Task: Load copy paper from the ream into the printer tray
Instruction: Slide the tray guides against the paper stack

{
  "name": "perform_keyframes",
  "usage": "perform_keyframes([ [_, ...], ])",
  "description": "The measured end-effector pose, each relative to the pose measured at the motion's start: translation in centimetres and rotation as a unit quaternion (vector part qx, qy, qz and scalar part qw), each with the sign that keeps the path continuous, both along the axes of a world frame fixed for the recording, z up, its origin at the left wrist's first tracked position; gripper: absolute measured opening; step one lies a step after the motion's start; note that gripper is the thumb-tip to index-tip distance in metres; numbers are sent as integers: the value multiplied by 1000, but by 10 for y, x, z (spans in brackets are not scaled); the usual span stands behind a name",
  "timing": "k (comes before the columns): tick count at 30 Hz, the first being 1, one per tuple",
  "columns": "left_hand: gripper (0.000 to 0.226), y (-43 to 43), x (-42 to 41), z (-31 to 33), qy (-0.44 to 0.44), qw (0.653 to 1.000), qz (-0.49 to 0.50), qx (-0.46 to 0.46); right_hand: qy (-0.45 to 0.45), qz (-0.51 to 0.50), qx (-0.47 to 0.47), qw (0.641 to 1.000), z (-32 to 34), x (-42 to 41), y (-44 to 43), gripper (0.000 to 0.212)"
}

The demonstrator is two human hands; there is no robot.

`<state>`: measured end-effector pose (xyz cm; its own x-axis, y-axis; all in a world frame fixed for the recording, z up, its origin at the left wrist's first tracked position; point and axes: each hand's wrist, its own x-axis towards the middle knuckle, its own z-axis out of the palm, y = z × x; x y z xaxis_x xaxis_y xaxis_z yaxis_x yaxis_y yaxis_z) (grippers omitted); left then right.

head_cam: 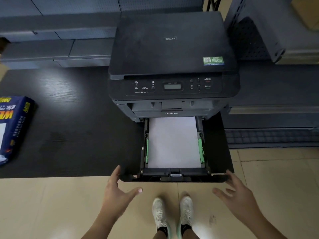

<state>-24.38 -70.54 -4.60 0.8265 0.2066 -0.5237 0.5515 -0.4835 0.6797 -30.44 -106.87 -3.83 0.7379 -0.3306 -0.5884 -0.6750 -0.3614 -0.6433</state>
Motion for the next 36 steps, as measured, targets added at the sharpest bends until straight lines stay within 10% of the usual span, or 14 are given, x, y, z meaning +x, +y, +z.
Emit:
perform_keyframes([
  [7,82,-14,-2,-21,-20,994,92,-45,-62,-75,-32,995,-16,9,16,69],
  [25,90,-42,141,-18,-69,995,76,-8,-141,-86,-69,984,-25,150,2,42],
  [30,49,-55,191,-24,-102,993,60,13,-147,-126,-55,980,-26,202,3,25],
  [36,72,-63,203,-30,-110,991,73,-22,-144,-172,-58,973,-34,215,13,34],
])
